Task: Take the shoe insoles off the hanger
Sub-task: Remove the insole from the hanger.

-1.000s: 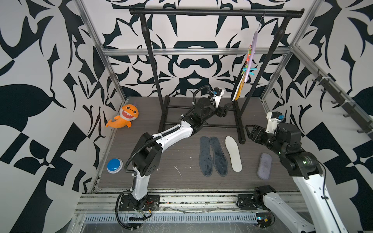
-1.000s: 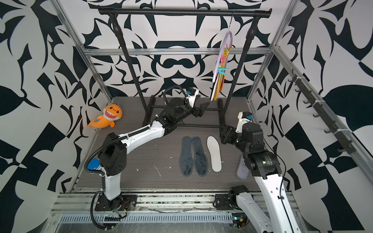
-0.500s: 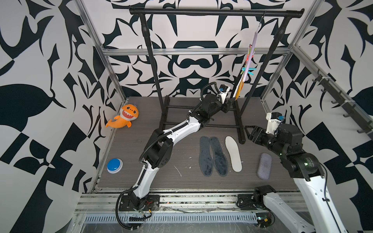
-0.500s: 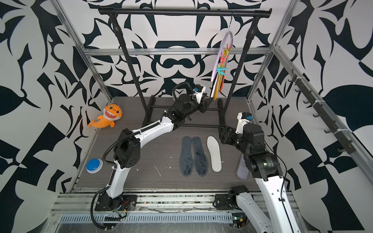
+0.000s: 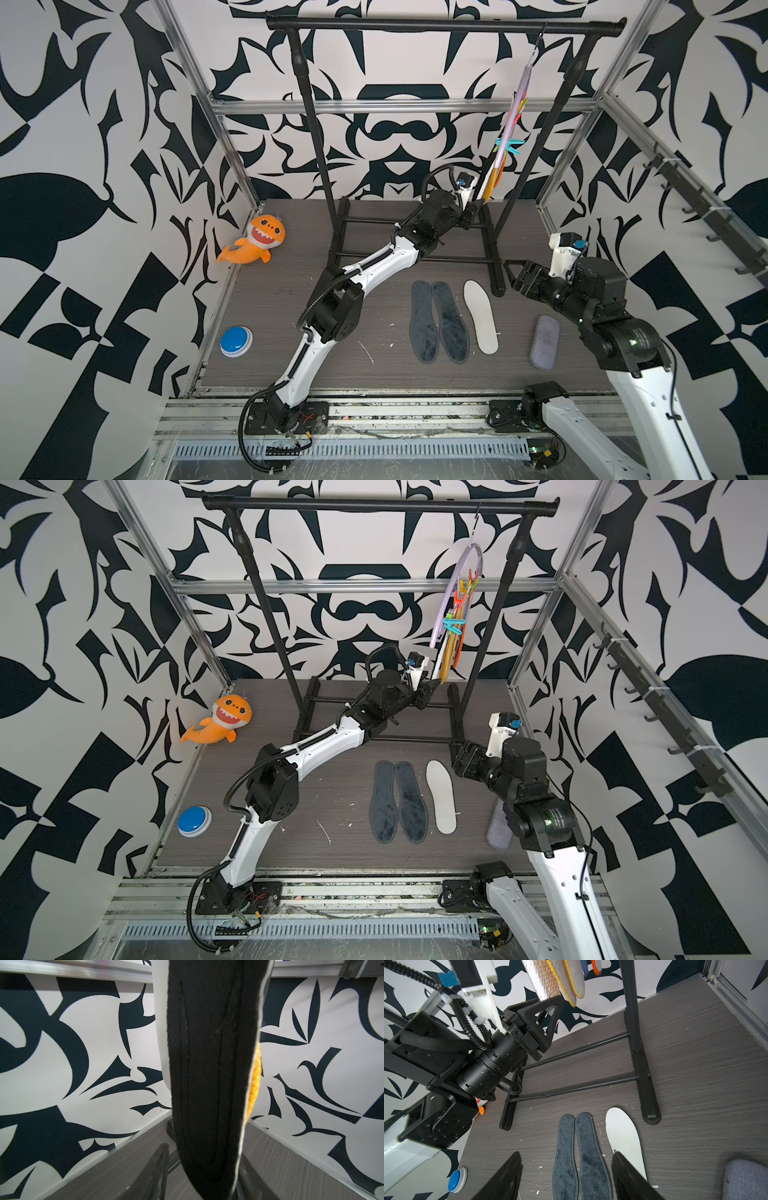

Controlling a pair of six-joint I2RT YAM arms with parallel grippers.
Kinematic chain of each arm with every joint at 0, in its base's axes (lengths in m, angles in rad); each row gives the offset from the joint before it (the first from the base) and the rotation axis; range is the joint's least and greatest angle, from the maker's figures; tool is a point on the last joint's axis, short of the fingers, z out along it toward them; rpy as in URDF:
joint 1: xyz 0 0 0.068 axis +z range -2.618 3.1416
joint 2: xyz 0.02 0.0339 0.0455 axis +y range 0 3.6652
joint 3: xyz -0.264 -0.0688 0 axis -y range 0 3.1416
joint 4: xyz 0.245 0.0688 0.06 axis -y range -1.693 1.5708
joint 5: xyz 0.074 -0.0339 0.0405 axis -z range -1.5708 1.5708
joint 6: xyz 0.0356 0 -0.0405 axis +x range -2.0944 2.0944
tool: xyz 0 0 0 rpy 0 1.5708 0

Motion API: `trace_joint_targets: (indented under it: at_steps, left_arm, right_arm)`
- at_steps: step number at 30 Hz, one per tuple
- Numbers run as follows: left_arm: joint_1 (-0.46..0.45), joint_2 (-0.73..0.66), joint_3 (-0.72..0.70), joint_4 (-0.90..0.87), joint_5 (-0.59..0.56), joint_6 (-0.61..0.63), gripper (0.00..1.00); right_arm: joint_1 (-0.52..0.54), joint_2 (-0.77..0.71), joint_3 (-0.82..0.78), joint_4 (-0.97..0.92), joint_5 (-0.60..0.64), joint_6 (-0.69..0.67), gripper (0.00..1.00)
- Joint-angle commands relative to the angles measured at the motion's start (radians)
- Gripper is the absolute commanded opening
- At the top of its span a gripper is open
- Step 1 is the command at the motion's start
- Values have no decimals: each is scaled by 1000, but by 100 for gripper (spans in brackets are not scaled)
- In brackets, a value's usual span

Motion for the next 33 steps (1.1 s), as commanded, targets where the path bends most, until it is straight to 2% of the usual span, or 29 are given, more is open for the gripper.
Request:
trace_joint_targets:
  at_steps: [1,5,16,19,27,33]
  left_arm:
    - [2,15,31,3,-20,5,40]
    - [3,4,42,-1,-30,7,26]
    - [4,-50,32,-10,-89,6,3]
    - [4,-68,27,-19,-97,2,0]
    - [12,-115,10,-49,-119,2,0]
    - [22,-145,-9,-60,-145,-10,0]
  right_arm:
    - [-6,-7,9,37,-15,13,71]
    - [-6,-6,12,51,-25,27,71]
    - [-6,21,24,170,-12,152,68]
    - [-8,45,41,221,-5,201,67]
    - [-24,117,124,309,17,312,69]
    - [-50,169,186,384,6,388,75]
